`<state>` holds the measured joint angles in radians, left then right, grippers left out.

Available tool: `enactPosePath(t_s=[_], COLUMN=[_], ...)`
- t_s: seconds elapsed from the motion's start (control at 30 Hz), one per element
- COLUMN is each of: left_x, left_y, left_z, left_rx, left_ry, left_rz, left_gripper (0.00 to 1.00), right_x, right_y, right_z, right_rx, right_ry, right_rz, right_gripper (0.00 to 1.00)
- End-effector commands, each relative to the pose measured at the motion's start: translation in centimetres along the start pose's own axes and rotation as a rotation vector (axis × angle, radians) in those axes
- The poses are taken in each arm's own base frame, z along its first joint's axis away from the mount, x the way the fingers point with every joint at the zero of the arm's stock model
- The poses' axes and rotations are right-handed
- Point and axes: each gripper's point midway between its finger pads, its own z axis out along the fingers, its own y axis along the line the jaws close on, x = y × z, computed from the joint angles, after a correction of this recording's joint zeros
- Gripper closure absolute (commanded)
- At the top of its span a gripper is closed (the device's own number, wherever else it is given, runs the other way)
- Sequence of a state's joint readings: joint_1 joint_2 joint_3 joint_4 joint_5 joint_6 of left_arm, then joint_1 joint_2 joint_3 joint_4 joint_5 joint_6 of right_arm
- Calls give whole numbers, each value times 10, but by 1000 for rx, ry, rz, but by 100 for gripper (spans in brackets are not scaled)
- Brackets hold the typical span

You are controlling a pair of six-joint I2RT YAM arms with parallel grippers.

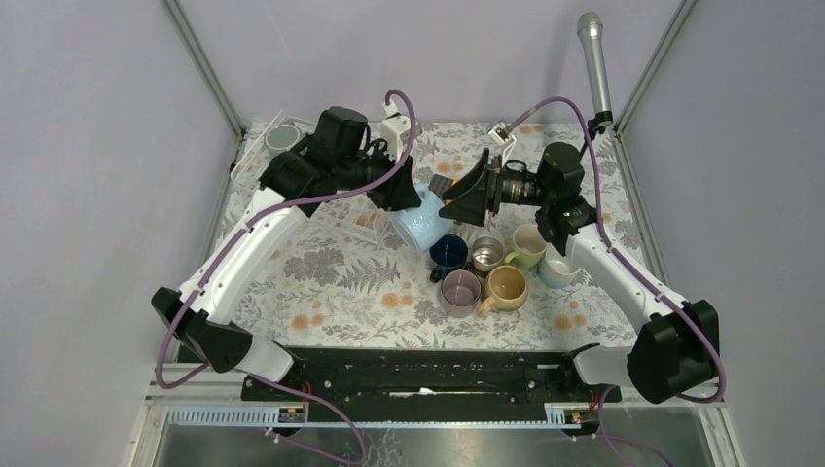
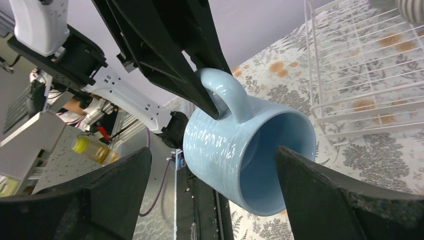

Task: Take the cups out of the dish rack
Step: Place the cup at the center of the board.

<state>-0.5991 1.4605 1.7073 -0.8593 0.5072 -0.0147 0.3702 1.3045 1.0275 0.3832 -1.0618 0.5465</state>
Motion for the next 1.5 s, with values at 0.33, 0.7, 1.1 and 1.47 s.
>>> enactPosePath(t_s=[0.33, 0.7, 1.1, 1.47], left_x=[-54, -60, -71, -71], left_y=[-36, -39, -40, -36], left_z=[-25, -19, -14, -8], left_rx=[110, 132, 150, 138], left_ry=[-217, -220, -252, -245], left_rz=[148, 158, 177, 176], left_gripper=[100, 100, 100, 100], right_x=[10, 17, 13, 8], right_y=[14, 24, 45, 52], right_z=[0, 3, -1, -4], right_rx=[-150, -219, -352, -396], right_ry=[15, 40, 23, 5], right_rz=[34, 66, 113, 121], right_gripper=[6, 37, 46, 88])
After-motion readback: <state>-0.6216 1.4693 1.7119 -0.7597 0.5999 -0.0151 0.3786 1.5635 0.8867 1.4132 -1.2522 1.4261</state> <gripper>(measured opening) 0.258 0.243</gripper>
